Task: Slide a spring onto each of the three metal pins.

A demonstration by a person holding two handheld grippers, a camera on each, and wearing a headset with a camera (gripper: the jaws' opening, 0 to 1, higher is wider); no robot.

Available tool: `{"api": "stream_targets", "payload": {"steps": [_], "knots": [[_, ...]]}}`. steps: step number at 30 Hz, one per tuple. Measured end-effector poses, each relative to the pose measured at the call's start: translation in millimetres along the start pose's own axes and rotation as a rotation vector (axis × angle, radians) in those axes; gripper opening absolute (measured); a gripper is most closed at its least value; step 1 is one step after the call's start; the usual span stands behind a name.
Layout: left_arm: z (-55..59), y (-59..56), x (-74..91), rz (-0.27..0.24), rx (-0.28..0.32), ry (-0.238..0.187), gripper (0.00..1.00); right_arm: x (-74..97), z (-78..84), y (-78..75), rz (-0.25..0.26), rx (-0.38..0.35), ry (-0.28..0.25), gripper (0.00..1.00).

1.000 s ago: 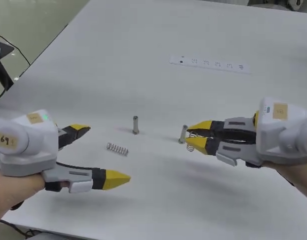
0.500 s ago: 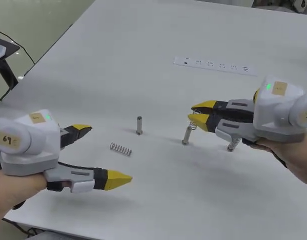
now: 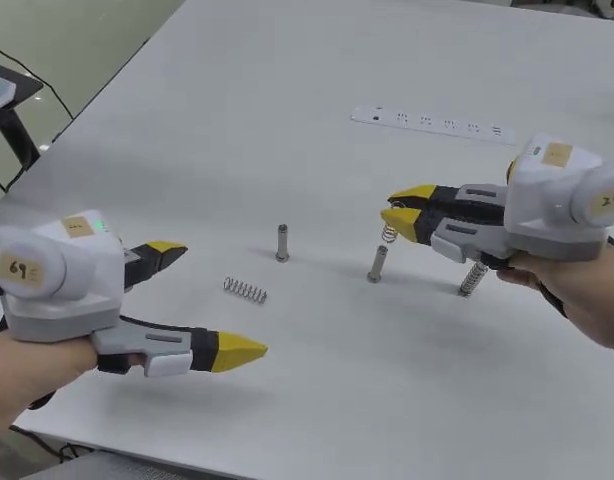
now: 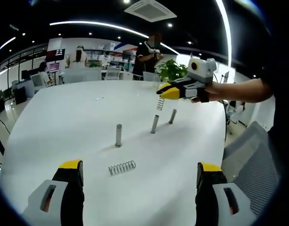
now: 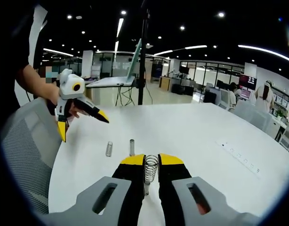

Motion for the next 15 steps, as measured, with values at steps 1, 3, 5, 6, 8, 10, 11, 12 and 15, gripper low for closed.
{"api": "stream_targets", "payload": {"steps": [1,3,5,6,8,10,11,12,15], "knots": [[-0.3,0.2,0.0,-0.002,0.003,-0.004,0.98,-0.7,1.3,-0.9,0.002,-0.006,0.002,0.07],[-0.3,0.4,0.2,-0.003,0.005,-0.004,0.98,-1.9,2.3,-1.7,0.003,-0.014,0.002,0.07],[0.0,0.4,0.0,-0.002,0.004,-0.003,0.98,-3.1,2.9,-1.6,0.002,-0.014,0.005,0.07],[-0.1,0.1,-0.2,-0.001,0.005,-0.003,0.98,-3.8,3.2,-1.4,0.000,-0.018,0.005,0.07],[-0.3,-0.2,-0.3,0.000,0.005,-0.003,0.98,-5.4,4.1,-1.1,-0.002,-0.017,0.009,0.07],[-0.1,0.0,-0.2,-0.001,0.005,-0.003,0.98,-6.7,5.2,-1.0,-0.005,-0.024,0.009,0.07],[0.0,0.1,-0.1,-0.001,0.006,-0.003,0.98,-7.3,6.1,-1.5,-0.004,-0.022,0.012,0.07],[0.1,0.1,0.0,-0.001,0.006,-0.003,0.98,-7.7,6.5,-1.7,-0.005,-0.024,0.013,0.07],[1.2,0.5,0.9,-0.002,0.007,-0.001,0.98,-9.1,7.8,-1.9,-0.006,-0.029,0.015,0.07]]}}
Point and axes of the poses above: the centre of the closed fingertips' face, and the gripper's own axes: x roughly backward along the fingers, y roughly to its left, z roughly out of its underside, the point moved 6 cm from there along x, roughly backward along the fingers, and after that the axes turned 8 degrees about -x, right-handed, at the moved point
